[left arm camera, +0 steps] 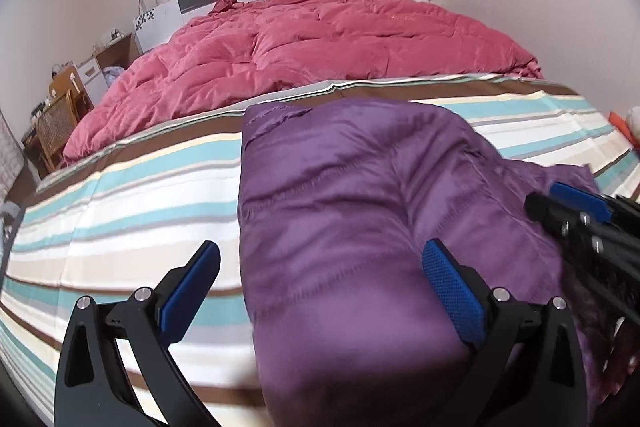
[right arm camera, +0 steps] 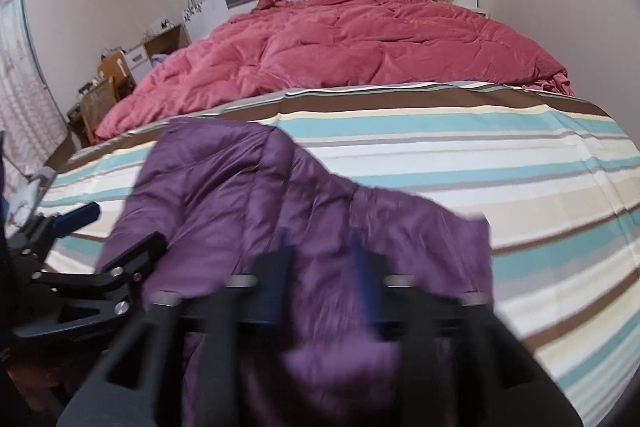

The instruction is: Fold large clothes

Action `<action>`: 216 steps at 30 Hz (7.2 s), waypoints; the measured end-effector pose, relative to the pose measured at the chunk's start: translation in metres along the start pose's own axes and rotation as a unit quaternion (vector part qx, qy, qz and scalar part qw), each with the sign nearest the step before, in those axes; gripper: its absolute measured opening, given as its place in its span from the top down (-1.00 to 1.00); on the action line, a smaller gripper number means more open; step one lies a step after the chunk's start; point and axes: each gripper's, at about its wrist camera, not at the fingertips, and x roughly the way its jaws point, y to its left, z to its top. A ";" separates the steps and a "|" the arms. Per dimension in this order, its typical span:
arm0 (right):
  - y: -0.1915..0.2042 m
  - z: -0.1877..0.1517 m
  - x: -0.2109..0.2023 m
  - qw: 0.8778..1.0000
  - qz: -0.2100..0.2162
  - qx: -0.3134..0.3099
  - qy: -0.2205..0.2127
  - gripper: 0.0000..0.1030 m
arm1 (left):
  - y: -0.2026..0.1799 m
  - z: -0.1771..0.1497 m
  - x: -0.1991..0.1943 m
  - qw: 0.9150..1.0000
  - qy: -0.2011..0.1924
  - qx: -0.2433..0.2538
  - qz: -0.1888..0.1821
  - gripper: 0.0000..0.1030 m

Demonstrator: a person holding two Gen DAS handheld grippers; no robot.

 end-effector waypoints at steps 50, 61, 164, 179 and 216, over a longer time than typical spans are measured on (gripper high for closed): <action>-0.053 -0.047 -0.033 0.991 0.028 0.107 0.069 -0.75 | 0.033 -0.047 -0.044 0.997 0.018 -0.026 -0.063 -0.97; -0.076 -0.056 0.002 0.967 0.115 0.170 0.151 -0.77 | 0.054 -0.047 -0.028 0.986 0.055 -0.033 -0.151 -0.97; 0.144 -0.022 0.011 0.995 0.101 -0.024 -0.011 -0.81 | 0.193 -0.098 -0.045 0.988 -0.023 -0.144 0.047 -0.96; 0.159 -0.065 -0.060 0.992 0.066 -0.080 -0.065 -0.94 | 0.185 -0.136 -0.116 0.984 -0.043 -0.160 0.059 -0.96; 0.171 -0.084 -0.095 0.988 0.046 -0.105 -0.102 -0.94 | 0.172 -0.161 -0.144 0.981 -0.072 -0.153 0.096 -0.96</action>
